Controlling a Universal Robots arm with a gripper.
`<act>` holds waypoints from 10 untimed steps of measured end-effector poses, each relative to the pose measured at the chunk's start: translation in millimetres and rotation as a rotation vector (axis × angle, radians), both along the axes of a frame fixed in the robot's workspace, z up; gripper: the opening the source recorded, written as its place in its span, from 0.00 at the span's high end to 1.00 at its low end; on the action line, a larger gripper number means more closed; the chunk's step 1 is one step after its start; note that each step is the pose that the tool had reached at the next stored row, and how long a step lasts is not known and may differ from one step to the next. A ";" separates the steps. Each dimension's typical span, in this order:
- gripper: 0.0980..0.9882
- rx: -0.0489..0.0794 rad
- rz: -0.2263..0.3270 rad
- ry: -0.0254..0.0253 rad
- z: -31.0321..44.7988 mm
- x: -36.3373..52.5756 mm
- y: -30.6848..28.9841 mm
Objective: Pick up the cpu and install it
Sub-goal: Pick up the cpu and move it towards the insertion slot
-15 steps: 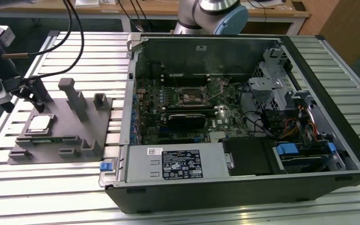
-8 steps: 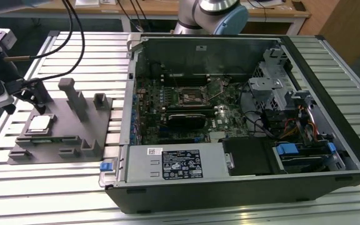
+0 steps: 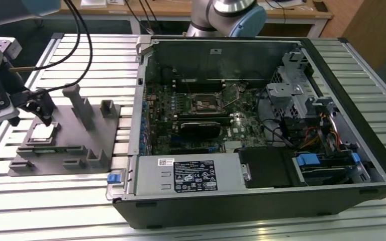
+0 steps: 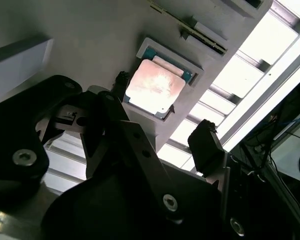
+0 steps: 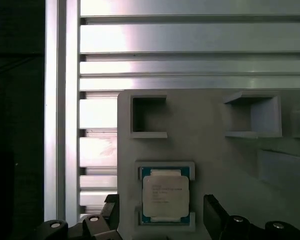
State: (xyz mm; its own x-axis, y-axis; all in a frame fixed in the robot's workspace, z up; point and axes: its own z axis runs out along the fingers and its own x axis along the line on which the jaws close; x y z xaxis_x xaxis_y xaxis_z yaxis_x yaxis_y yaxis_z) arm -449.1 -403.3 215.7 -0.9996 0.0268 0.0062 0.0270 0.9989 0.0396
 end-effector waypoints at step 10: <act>0.26 0.000 0.000 0.0000 -18.1 0.3 0.0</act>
State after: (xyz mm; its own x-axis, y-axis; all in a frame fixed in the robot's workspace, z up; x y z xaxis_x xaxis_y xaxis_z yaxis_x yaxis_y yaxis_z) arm -448.8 -403.2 197.6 -0.9996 0.0267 0.0062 0.0270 0.9989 0.0395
